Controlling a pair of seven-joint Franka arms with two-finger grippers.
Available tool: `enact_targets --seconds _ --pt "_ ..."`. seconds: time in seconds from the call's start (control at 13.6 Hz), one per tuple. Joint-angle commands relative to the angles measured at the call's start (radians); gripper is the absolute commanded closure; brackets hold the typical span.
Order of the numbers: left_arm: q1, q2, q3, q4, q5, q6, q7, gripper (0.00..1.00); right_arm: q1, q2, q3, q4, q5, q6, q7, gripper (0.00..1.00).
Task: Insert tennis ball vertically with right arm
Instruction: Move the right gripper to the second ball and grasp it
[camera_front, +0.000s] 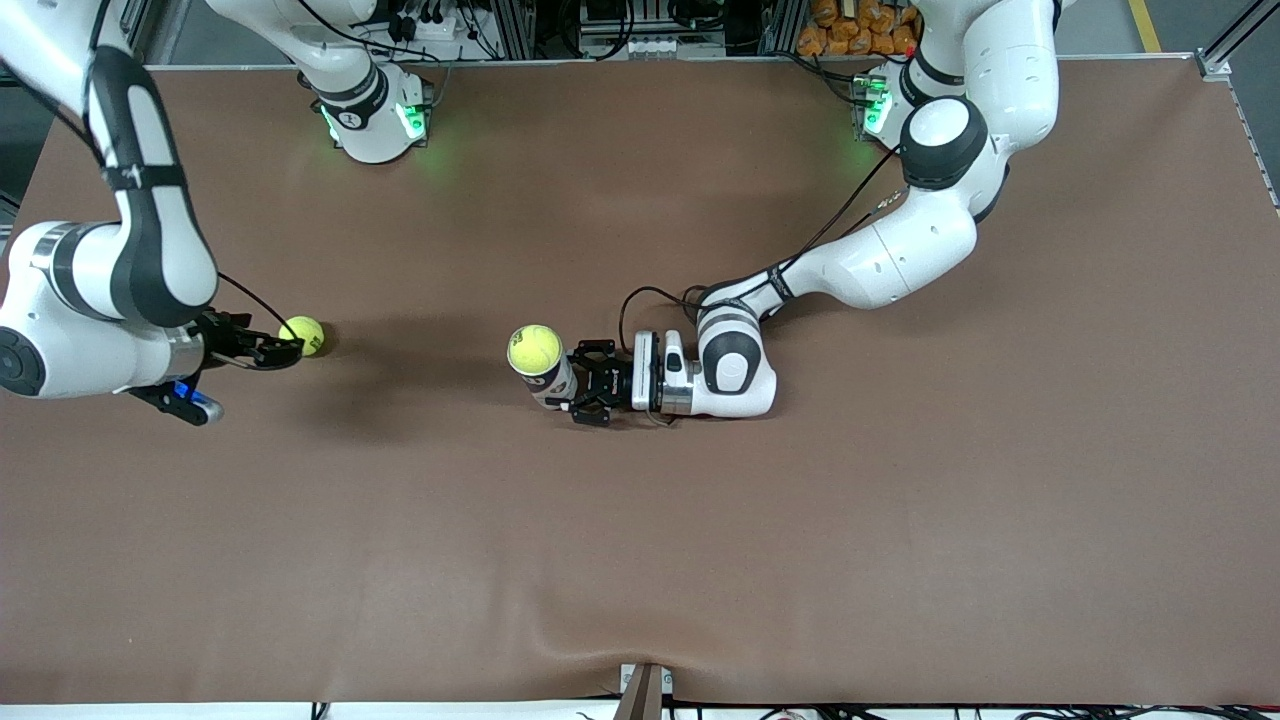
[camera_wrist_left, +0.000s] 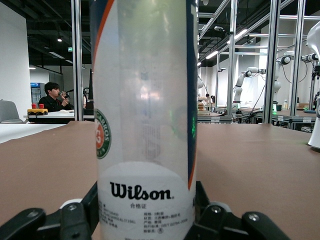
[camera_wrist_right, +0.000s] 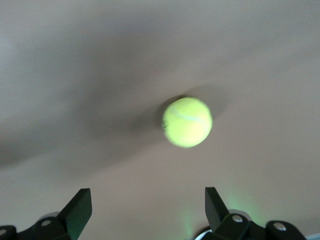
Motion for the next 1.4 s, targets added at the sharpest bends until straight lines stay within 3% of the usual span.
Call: enact_targets --seconds 0.0,0.22,0.66,0.74,0.88,0.96,1.03,1.1,1.32 --pt "-0.014 0.033 0.006 0.036 -0.025 -0.005 0.034 0.27 -0.020 -0.034 0.024 -0.149 -0.015 0.118 -0.061 0.00" --pt "-0.014 0.033 0.008 0.036 -0.025 -0.005 0.034 0.27 -0.071 0.042 0.024 -0.187 -0.015 0.238 -0.184 0.00" --pt "-0.014 0.032 0.015 0.036 -0.029 -0.005 0.032 0.27 -0.111 0.127 0.026 -0.184 -0.010 0.292 -0.253 0.00" --pt "-0.014 0.032 0.017 0.036 -0.029 -0.005 0.032 0.27 -0.111 0.127 0.026 -0.183 -0.007 0.292 -0.253 0.05" --pt "-0.013 0.032 0.015 0.036 -0.029 -0.005 0.034 0.27 -0.109 0.127 0.027 -0.181 -0.001 0.287 -0.250 0.70" --pt "-0.013 0.032 0.017 0.036 -0.029 -0.005 0.034 0.27 -0.109 0.127 0.027 -0.181 0.000 0.285 -0.250 0.88" --pt "-0.011 0.032 0.017 0.036 -0.029 -0.005 0.034 0.27 -0.109 0.127 0.029 -0.178 0.002 0.282 -0.250 0.97" --pt "-0.010 0.032 0.017 0.036 -0.029 -0.005 0.034 0.27 -0.109 0.125 0.029 -0.172 0.006 0.279 -0.250 1.00" --pt "-0.007 0.032 0.017 0.034 -0.029 -0.005 0.034 0.27 -0.093 0.107 0.042 -0.076 0.008 0.194 -0.252 1.00"
